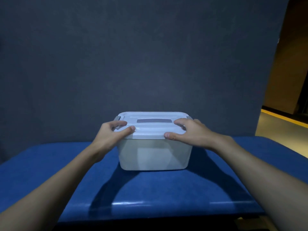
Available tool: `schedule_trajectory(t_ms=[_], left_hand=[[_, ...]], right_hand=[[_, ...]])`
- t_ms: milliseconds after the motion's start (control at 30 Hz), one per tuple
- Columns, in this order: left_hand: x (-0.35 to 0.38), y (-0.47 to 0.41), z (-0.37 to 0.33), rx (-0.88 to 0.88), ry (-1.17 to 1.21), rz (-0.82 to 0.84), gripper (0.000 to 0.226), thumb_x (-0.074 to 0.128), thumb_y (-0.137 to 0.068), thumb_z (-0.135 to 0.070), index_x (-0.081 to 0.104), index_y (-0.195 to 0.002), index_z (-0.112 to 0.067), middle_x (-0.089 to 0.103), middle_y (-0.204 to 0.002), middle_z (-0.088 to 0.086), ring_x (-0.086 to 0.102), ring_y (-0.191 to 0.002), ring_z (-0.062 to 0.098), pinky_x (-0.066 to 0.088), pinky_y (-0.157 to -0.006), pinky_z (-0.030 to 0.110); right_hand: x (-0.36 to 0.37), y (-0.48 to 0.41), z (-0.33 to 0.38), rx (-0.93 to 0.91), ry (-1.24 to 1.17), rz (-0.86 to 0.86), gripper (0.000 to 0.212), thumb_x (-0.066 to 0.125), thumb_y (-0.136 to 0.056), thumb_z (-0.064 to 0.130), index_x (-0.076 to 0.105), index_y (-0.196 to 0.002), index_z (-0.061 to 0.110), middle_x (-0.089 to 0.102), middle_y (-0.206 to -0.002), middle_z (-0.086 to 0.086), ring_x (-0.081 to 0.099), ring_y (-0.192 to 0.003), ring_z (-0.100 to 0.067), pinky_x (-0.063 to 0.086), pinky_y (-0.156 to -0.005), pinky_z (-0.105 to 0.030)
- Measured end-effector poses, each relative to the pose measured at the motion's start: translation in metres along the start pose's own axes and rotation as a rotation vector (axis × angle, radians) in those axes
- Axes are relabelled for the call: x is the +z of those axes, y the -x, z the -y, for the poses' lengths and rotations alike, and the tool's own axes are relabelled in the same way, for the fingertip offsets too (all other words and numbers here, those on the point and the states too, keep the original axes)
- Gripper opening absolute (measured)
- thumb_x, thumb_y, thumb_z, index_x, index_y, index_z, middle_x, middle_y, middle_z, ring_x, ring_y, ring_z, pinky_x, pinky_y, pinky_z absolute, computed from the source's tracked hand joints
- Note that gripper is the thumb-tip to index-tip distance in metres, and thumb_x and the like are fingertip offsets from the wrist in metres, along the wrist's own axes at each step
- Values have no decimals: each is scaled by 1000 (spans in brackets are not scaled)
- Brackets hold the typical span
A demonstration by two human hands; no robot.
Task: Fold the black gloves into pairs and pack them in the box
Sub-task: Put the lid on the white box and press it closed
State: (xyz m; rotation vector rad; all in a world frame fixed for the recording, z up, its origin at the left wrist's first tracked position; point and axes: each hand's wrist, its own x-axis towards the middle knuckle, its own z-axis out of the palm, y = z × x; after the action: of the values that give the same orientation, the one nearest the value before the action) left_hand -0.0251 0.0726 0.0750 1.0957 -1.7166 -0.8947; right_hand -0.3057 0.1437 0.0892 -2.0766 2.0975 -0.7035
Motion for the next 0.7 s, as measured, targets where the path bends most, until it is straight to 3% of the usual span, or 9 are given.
schedule_trajectory(t_ms=[67,167,267,367,500,600,700], left_hand=[[-21,-5,10,0,1,-9,84,75,-52,-68,66,-122,-22,58,-133,-7,59,-119,14,50,-102,44],[-44,-14,25,-2,20,4,81,76,-55,-66,67,-121,-22,59,-132,-7,60,-117,14,51,-101,44],[-57,-26,38,9,36,20,81,76,-54,-67,67,-121,-22,58,-134,-6,59,-119,14,50,-103,45],[-62,-40,46,21,42,25,81,75,-56,-67,66,-123,-23,57,-135,-7,58,-121,13,49,-103,44],[-60,-53,53,25,37,34,78,75,-59,-68,66,-125,-26,57,-135,-8,58,-121,13,49,-103,43],[-61,-64,57,34,-30,73,73,72,-61,-72,66,-121,-31,57,-134,-10,56,-123,11,49,-104,42],[-68,-82,52,94,-203,90,62,64,-73,-74,65,-118,-32,45,-139,-16,44,-129,0,41,-102,30]], right_hand=[[11,-6,22,6,-7,-12,97,48,-64,92,47,-138,29,51,-133,6,35,-131,-26,37,-104,-42],[26,-14,47,16,-25,-25,82,54,-71,83,51,-132,28,52,-124,5,33,-128,-27,36,-99,-38],[33,-27,61,47,-5,-20,86,55,-72,82,48,-138,27,50,-133,3,31,-133,-28,35,-104,-38],[38,-42,63,49,23,-34,97,51,-66,88,44,-142,28,48,-142,5,33,-135,-27,34,-108,-40],[42,-56,51,11,-2,-69,106,45,-55,97,49,-137,31,48,-136,8,38,-131,-24,36,-108,-41],[37,-61,42,-24,75,-35,94,40,-60,96,48,-132,37,47,-133,13,29,-137,-21,29,-110,-43],[26,-72,40,-89,214,33,86,34,-63,94,50,-128,39,47,-129,18,21,-138,-11,18,-107,-40]])
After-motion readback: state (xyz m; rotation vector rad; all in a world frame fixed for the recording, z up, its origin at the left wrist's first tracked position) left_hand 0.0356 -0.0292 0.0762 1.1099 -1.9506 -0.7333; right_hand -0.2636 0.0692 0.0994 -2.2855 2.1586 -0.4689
